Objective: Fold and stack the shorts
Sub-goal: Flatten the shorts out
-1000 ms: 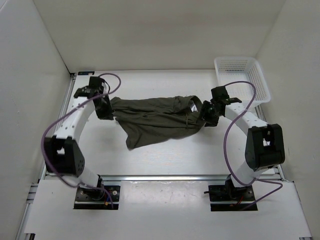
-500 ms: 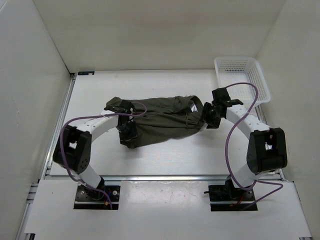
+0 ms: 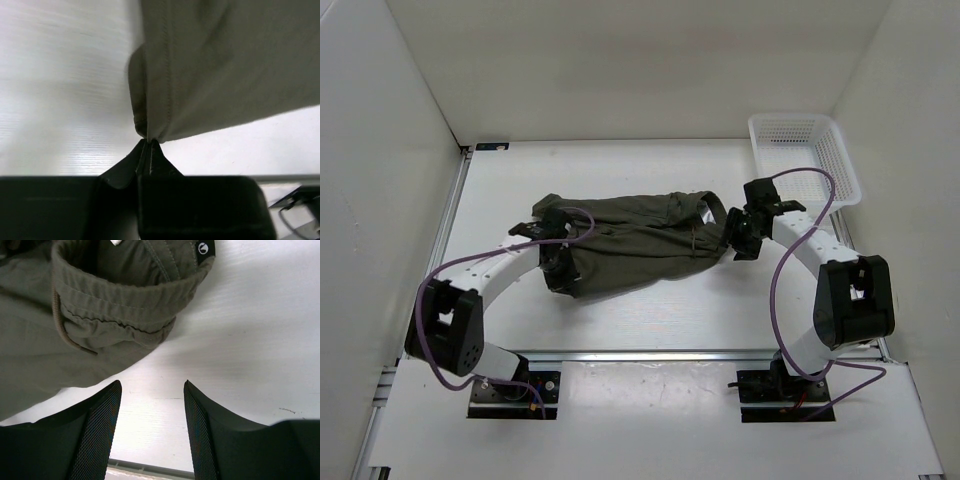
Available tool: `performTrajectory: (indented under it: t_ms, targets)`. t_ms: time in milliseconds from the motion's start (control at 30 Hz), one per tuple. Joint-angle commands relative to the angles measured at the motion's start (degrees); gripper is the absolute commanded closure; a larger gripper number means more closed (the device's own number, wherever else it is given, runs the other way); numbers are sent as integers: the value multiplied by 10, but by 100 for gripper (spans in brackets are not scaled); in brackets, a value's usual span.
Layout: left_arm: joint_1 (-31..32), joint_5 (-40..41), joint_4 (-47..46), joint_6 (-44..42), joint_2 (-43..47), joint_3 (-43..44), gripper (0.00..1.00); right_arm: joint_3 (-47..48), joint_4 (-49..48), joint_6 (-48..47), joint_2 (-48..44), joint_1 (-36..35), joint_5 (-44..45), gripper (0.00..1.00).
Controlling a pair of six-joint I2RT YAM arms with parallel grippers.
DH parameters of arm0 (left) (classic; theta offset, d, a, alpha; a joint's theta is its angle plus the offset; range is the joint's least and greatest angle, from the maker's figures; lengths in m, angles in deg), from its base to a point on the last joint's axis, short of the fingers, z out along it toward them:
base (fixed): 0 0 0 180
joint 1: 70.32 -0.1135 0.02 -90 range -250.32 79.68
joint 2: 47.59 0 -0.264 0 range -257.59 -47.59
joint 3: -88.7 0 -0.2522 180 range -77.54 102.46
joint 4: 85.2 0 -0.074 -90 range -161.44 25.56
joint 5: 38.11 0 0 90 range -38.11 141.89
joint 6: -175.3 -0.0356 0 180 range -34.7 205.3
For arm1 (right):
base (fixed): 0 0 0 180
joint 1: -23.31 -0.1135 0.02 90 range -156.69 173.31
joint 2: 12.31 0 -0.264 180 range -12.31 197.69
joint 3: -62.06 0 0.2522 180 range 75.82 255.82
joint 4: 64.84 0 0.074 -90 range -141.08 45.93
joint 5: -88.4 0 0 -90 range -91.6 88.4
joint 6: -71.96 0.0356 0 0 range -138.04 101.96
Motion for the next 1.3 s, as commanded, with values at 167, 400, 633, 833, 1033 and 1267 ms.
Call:
performTrajectory:
  t_ms: [167, 400, 633, 833, 1033, 1267]
  targets:
    - [-30, 56, 34, 54, 40, 8, 39, -10, 3, -7, -25, -1, 3, 42]
    - [-2, 5, 34, 102, 87, -5, 0, -21, -15, -7, -31, 21, -23, 36]
    - [25, -32, -38, 127, 39, -53, 0, -20, -60, 3, 12, 33, -61, 36]
    - [25, 1, -73, 132, -18, -49, 0, -5, -91, 9, 71, 49, -66, 36]
    - [25, 31, -78, 132, -57, -28, 36, 7, -121, 9, 100, 49, -72, 42]
    - [20, 52, -78, 127, -100, -5, 89, 29, -139, 9, 141, 49, -77, 59]
